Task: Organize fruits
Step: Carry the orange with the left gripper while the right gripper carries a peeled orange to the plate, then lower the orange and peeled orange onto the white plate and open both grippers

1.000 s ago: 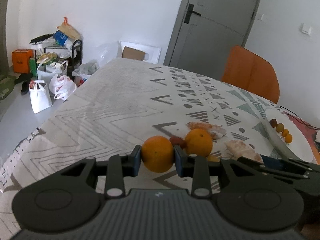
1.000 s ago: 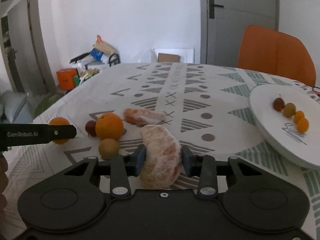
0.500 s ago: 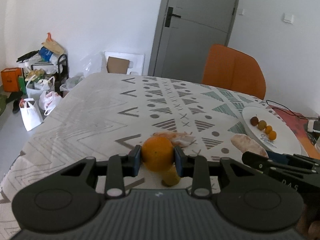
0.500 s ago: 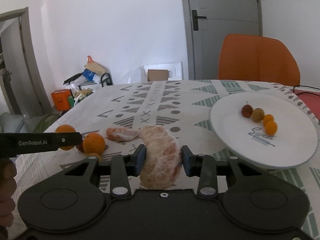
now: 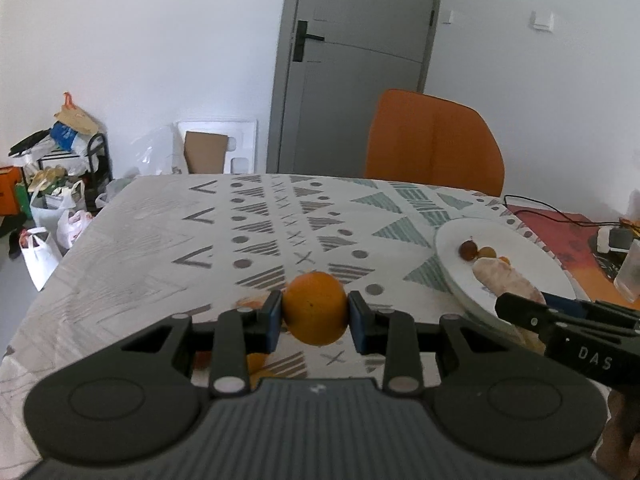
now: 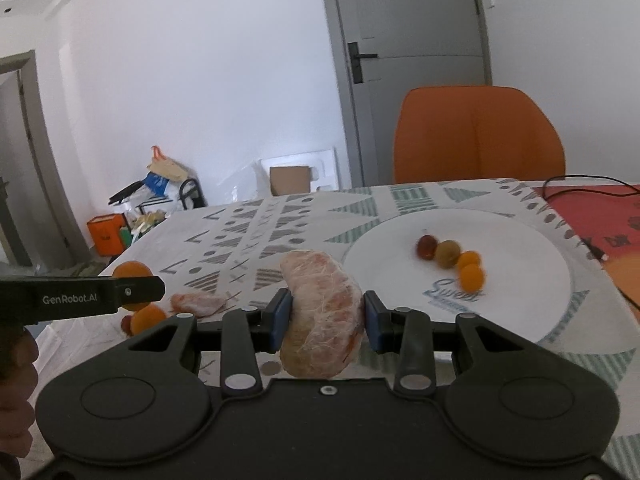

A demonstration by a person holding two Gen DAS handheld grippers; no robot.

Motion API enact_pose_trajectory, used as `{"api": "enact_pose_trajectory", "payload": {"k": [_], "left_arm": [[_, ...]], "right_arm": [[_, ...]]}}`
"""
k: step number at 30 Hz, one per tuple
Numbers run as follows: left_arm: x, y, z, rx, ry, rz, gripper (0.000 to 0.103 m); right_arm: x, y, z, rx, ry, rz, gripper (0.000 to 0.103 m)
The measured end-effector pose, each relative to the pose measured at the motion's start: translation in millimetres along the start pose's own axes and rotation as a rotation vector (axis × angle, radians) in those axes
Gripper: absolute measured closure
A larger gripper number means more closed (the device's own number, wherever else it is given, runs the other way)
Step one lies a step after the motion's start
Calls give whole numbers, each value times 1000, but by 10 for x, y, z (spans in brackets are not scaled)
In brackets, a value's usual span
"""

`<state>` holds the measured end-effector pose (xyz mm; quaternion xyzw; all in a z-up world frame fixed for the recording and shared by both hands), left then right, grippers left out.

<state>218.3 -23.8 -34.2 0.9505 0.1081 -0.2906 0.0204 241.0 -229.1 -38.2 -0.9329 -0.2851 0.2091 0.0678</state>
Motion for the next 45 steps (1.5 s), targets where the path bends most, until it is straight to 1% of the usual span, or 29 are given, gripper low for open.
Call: {"api": "enact_pose_trajectory", "payload": {"k": [5,14,28,37,39,43,45], "left_arm": [[15,225,-76,22,7,19,70],[143,585,-155,62,-4,54,70],[520,1197,-273,120,-40,105,70],[770,1548,-319,158,-53,123,70],[821,1608,-310,162,-62,127,70],[907,1677,-317,143,-84,139,70],[925,1693,-344,130,-89,133,70]], "right_arm": [[-78,208,-44,23,14,17,66],[-160,595,-107,64,27,59,66],[-55,1209,-143,135,4,118,66],[114,1501,-235,166,-7,127,66],[171,1550,-221,161,-26,144,66],[214,1595,-223,179,-43,131,65],[201,1557,-261,144,-52,120,65]]}}
Point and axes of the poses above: each gripper's, at about its wrist camera, not at the fingertips, and x roughly the way its jaws point, y to its right, z to its underside, the point moved 5 cm from there along x, roughly the way its jaws point, and after that the axes turned 15 degrees about -z, right-handed, at the moved point
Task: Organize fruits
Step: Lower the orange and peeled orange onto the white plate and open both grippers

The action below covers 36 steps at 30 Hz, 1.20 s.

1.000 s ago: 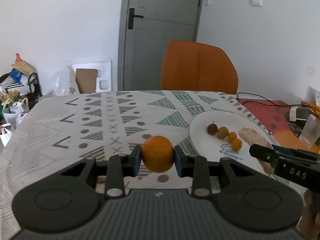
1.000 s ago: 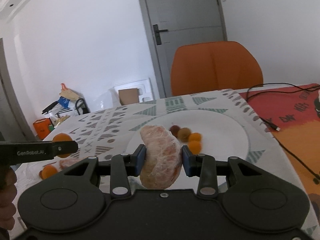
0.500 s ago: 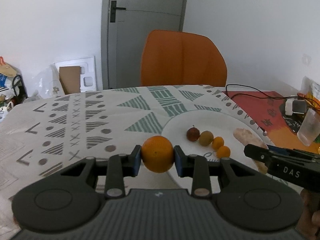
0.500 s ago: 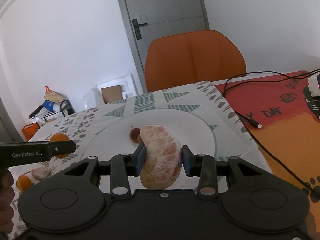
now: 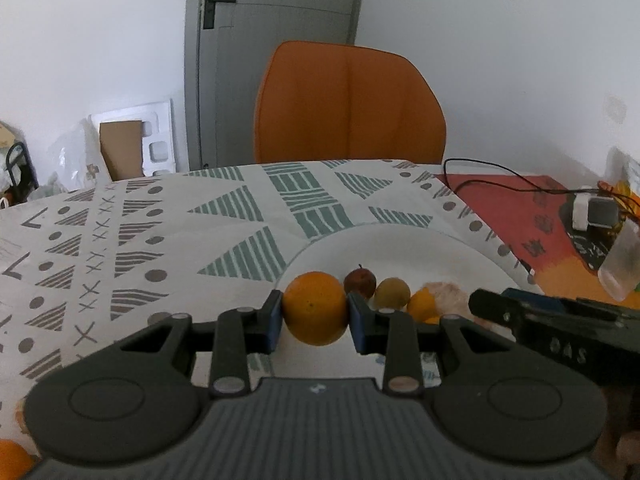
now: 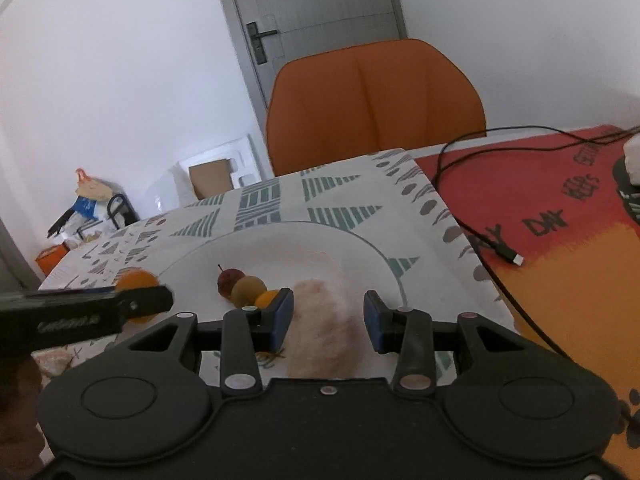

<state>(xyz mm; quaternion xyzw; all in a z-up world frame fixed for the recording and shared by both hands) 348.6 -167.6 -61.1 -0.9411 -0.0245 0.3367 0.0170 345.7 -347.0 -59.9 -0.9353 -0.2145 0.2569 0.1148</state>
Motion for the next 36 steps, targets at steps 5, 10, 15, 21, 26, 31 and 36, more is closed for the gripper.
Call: {"api": "enact_pose_trajectory", "payload": {"k": [5,10,15,21,26,31,36], "left_arm": [[-48,3,-62,-34,3,13,70],[-292,-53,-89,-31,67,1,66],[-551,-268,-100,-20,87,-9,63],[-839,-633,-67,-59,112,-23,38],[-1015,-906,29,-70,143,-45,22],[-1109,-1252,192,-98,123,-45,18],[-1158,-1602,370,-114,112,-60,17]], "right_arm": [[-84,-89,-55,-29,-11,-34,62],[-159,-218,-17,-43,-1,-48,62],[-314,-316,20,20,19,-49,52],[-459,-483,28,33,44,-13,37],[-486,-635,56,35,46,25,25],[-481,-844,114,39,36,30,9],[-439,-1032,234,61,31,25,0]]}}
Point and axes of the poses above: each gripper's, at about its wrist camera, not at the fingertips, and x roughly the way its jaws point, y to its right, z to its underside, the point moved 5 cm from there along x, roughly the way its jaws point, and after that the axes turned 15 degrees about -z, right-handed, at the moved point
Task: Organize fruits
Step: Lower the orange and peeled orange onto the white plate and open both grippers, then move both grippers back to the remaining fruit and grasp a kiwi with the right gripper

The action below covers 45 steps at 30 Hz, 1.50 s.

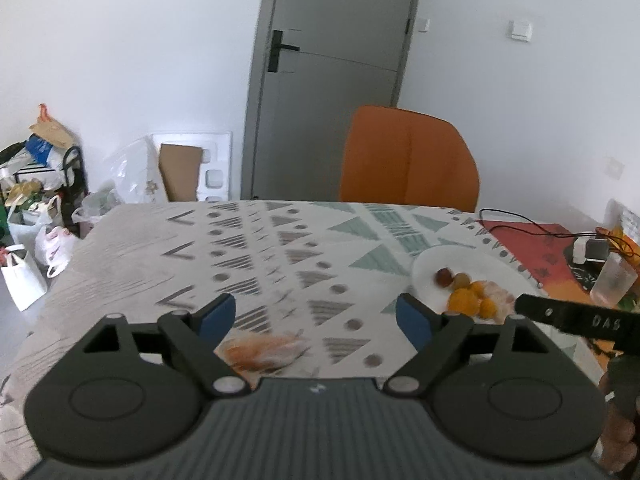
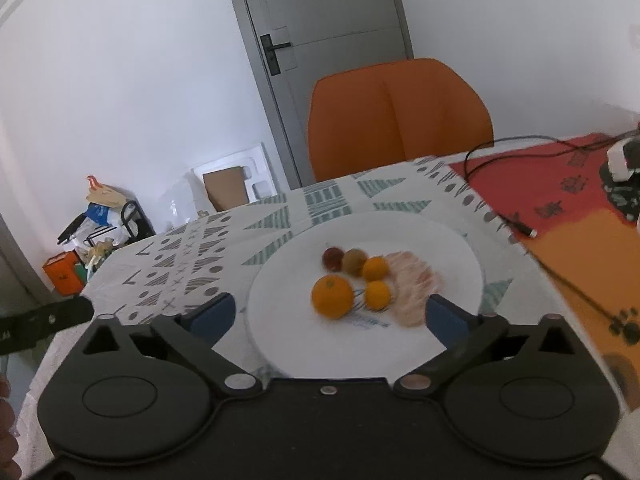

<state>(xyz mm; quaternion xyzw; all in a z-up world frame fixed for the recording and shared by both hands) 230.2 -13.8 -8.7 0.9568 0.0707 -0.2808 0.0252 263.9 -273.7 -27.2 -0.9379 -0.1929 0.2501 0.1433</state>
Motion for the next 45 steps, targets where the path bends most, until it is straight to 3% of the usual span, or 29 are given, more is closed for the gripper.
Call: {"api": "enact_pose_trajectory", "payload": {"k": [10,19,23,25,31,36,45], "left_arm": [[59,-628,249,-13,-27,-3,16],[-33,-886,456,-35,-12,-23,18],[-56,-973,541,-76,-11,-52,26],[-33,-1004,578,-92,-27,-70,36],[-16,-1104,647,-108,-45,-105,49],[-18,-1191,695,-120,-55,-121,57],[-28,-1339,761,-146,-74,-148,59]], "right_arm": [[-4,-447,184,-27,-6,39,0],[67,-747,309,-41,-14,-26,0],[161,-932,353,-106,-42,-65,1],[215,-1043,372,-123,-54,-106,2],[375,-1282,478,-166,-108,-188,9],[536,-1424,640,-188,-180,-232,22],[828,-1659,869,-207,-263,-298,37]]}}
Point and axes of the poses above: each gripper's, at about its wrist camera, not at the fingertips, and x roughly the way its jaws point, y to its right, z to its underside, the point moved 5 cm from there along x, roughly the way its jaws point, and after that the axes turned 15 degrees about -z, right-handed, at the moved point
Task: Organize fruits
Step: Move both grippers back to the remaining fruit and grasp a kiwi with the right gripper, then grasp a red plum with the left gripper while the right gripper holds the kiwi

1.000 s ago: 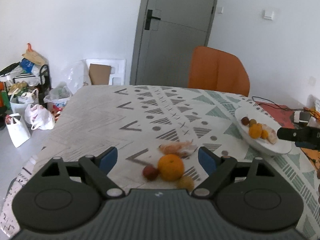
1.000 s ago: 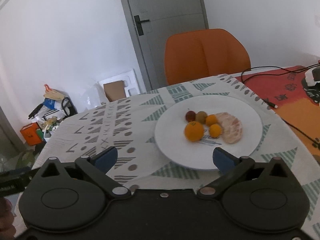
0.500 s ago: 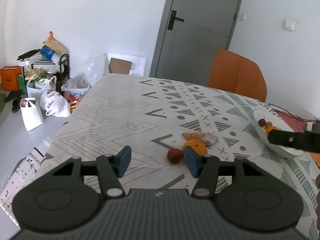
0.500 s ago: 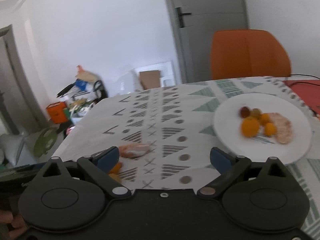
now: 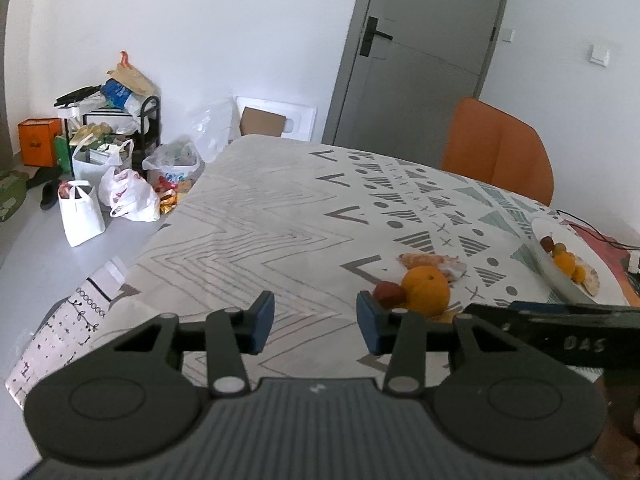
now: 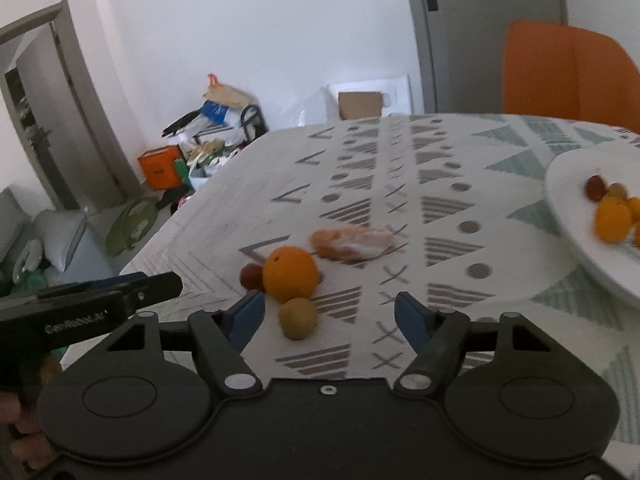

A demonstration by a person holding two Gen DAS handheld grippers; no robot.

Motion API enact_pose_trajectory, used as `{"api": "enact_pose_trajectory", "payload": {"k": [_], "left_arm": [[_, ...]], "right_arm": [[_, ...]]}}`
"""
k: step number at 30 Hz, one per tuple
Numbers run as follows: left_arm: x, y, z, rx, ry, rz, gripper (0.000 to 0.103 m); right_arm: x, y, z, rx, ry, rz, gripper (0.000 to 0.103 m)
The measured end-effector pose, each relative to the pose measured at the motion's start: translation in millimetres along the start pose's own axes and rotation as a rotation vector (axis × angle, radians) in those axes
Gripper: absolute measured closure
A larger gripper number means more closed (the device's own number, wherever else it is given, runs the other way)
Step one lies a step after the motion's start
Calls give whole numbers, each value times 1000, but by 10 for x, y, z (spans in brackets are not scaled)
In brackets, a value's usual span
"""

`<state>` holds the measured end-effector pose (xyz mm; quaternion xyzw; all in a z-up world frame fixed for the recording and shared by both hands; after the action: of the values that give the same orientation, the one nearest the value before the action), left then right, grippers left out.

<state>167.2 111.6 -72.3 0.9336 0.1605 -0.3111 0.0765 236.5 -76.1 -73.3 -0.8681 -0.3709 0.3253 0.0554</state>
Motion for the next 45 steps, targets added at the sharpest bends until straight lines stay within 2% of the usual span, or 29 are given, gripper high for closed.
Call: {"api": "enact_pose_trajectory", "payload": {"k": [1,2,3,4,21,29,32,35,38,45], "left_arm": [[10,-5,-3,-3,-2,-1,59],[16,-6,-4,-5,-4,0,59],[23,-3,-8,-5,-4,3,59],[33,8,-11,-2,-5,5,59],[242,368,-51,53,-18,58,63],[367,493,-12,43,-49,73,64],[408,538,-2,43,-52,76,69],[440,575,4,47,-48,68,81],[418,576,-28,37,-51,65,81],[236,704,-176,49,6,59,81]], "right_arm": [[47,-3,5,0,-8,-5,40],[87,-9,17,0,-16,-15,51],[130,-5,29,2,-27,-27,72],[150,19,41,15,-39,-52,80],[-221,269,14,45,26,23,80],[-425,411,30,57,50,64,80],[-527,482,38,67,64,85,80],[-623,561,49,79,77,105,80],[-717,625,51,85,96,124,80],[-954,849,3,103,153,166,80]]}}
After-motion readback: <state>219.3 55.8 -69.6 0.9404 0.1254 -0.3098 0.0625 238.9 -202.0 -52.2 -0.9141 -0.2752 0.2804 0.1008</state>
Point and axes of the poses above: each gripper's, at about its wrist camera, not at the fingertips, and x roughly the way its jaws point, y to its right, z to its underside, the point moved 5 cm from there along x, roughly the way its jaws point, and after that the axes turned 15 degrees about -z, right-handed, at the moved point
